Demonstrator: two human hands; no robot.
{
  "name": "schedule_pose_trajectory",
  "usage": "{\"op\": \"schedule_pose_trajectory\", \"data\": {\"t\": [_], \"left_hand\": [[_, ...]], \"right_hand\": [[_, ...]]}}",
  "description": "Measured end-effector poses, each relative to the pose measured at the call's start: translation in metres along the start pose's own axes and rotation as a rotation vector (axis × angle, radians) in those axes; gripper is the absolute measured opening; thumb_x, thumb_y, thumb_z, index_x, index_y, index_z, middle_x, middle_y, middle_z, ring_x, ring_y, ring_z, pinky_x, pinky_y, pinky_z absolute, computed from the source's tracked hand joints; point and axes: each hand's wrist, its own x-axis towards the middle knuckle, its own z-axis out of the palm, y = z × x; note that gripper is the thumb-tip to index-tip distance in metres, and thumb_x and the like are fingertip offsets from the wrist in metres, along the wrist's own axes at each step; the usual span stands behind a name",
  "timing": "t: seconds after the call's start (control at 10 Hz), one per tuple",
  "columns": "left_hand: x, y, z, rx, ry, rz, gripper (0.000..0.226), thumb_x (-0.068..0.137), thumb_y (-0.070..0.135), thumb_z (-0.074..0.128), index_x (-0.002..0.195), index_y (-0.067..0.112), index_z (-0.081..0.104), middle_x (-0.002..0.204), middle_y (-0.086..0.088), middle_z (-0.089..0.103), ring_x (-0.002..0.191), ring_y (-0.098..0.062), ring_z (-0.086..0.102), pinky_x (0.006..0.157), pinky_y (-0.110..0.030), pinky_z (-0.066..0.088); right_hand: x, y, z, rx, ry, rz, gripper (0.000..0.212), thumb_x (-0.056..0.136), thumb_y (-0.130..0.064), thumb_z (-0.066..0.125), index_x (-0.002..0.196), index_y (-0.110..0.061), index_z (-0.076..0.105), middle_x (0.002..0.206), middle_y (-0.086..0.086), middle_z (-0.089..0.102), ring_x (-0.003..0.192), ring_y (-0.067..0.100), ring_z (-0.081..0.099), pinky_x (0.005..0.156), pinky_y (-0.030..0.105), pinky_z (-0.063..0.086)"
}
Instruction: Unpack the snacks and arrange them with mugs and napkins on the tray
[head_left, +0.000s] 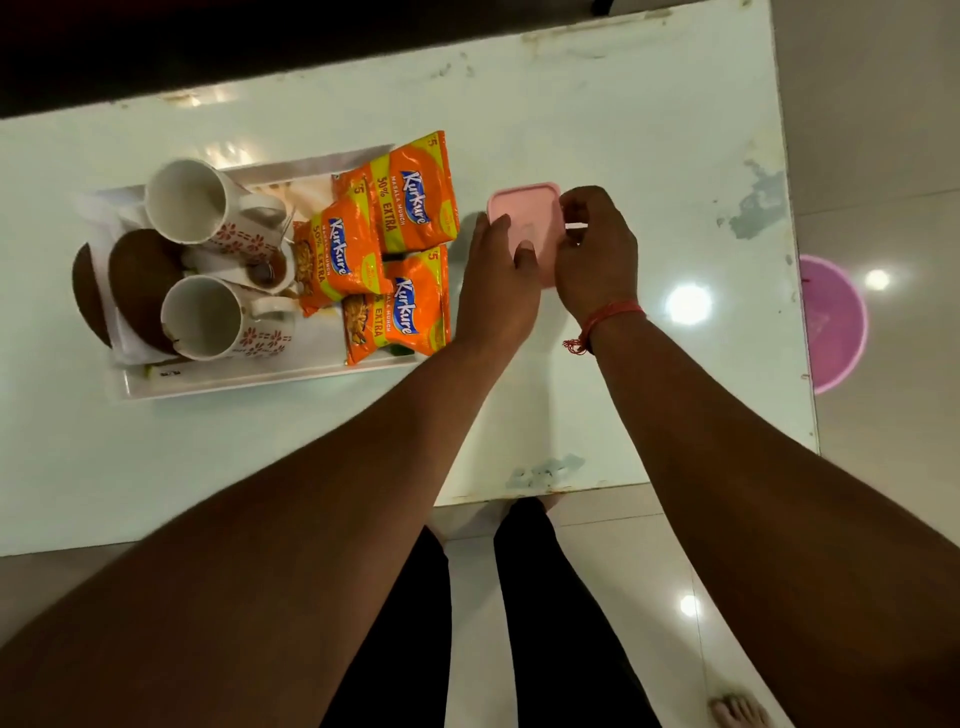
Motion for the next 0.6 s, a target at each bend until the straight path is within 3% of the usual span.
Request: {"op": "schedule_pose_trajectory", "data": {"t": [0.1,0.2,0.3,0.4,0.5,0.6], "left_hand": [[0.002,0.000,-0.003,0.059,-0.036,0.004,0.047,0.105,0.021,0.037,0.150,0.011,0.033,0.163,-0.008,0.021,0.148,-0.024,0.025,0.113,-0.027,0.028],[0.000,0.002,-0.011,0.077,-0.071,0.054,0.042,0.104,0.019,0.039,0.143,0.004,0.042,0.155,-0.018,0.034,0.141,-0.032,0.034,0.108,-0.031,0.033],[0.001,0.004,-0.019,0.107,-0.104,0.093,0.046,0.103,0.020,0.038,0.144,0.000,0.039,0.157,-0.021,0.027,0.146,-0.036,0.024,0.116,-0.040,0.024],[-0.003,0.006,-0.027,0.231,-0.083,0.113,0.049,0.105,0.026,0.037,0.151,0.009,0.032,0.164,-0.012,0.014,0.151,-0.027,0.013,0.118,-0.033,0.022],[-0.007,0.002,-0.039,0.297,-0.012,0.225,0.049,0.105,0.029,0.039,0.151,0.014,0.034,0.165,-0.005,0.016,0.151,-0.024,0.016,0.115,-0.031,0.029],[-0.013,-0.001,-0.055,0.260,0.034,0.365,0.047,0.104,0.025,0.042,0.149,0.012,0.039,0.163,-0.007,0.023,0.149,-0.022,0.022,0.110,-0.018,0.020]], "right_hand": [[-0.001,0.001,0.002,-0.008,0.008,-0.004,0.036,0.081,0.002,0.044,0.109,-0.015,0.060,0.107,-0.004,0.064,0.083,0.006,0.057,0.070,0.008,0.045],[-0.004,0.001,0.001,0.003,-0.018,0.011,0.038,0.084,0.001,0.046,0.116,-0.015,0.058,0.111,-0.002,0.064,0.085,0.007,0.058,0.072,0.010,0.047],[-0.007,0.004,-0.003,0.039,0.003,0.029,0.044,0.086,0.000,0.052,0.127,-0.017,0.054,0.118,0.001,0.062,0.097,0.011,0.058,0.083,0.017,0.048],[-0.017,0.004,-0.014,0.097,0.092,0.029,0.044,0.088,-0.005,0.056,0.129,-0.017,0.050,0.120,0.001,0.060,0.106,0.013,0.057,0.093,0.024,0.047],[-0.025,0.006,-0.023,0.085,0.133,-0.017,0.042,0.089,-0.008,0.055,0.130,-0.016,0.050,0.122,0.001,0.057,0.110,0.014,0.055,0.097,0.033,0.048],[-0.033,0.005,-0.023,-0.045,0.148,-0.101,0.041,0.089,-0.009,0.053,0.131,-0.013,0.051,0.124,0.002,0.056,0.113,0.016,0.054,0.099,0.039,0.047]]}}
